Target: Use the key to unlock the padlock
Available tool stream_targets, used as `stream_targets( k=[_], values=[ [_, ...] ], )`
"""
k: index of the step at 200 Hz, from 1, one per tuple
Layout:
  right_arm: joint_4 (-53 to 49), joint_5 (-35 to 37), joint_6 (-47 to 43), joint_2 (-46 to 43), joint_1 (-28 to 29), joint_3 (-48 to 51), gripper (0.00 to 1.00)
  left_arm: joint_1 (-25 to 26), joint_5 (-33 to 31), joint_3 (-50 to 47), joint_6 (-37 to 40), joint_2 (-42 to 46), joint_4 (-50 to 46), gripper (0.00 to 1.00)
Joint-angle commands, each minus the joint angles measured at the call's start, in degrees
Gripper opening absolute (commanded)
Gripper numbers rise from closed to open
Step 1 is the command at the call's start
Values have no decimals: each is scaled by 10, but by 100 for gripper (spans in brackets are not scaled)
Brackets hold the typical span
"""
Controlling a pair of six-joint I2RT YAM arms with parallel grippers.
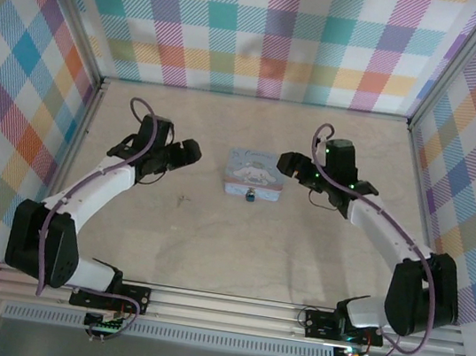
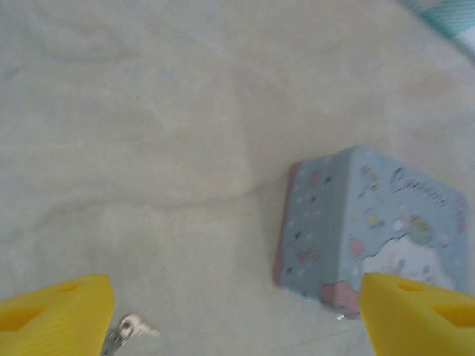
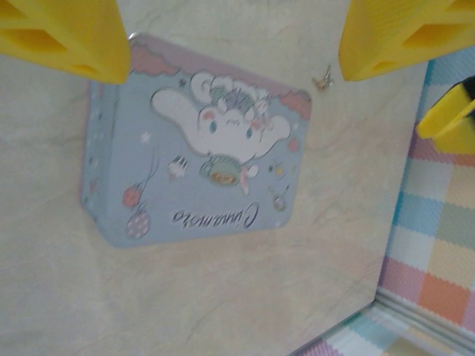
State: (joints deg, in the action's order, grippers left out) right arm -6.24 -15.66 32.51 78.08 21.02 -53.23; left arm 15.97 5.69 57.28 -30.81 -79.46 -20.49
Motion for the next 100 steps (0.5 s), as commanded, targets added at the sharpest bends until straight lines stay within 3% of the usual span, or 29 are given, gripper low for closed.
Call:
stream_targets(
  k=[1,70,100],
  values=[
    [0,-26,-3,-57,18,41,73,1,29,13,-5,-14,-83,82],
    [-48,14,-22,-145,102,110,68,4,12,14,49,-88,-127,57],
    [-38,23,-11,-153,118,130,68,10,14,36,53,-144,-126,53]
  ],
)
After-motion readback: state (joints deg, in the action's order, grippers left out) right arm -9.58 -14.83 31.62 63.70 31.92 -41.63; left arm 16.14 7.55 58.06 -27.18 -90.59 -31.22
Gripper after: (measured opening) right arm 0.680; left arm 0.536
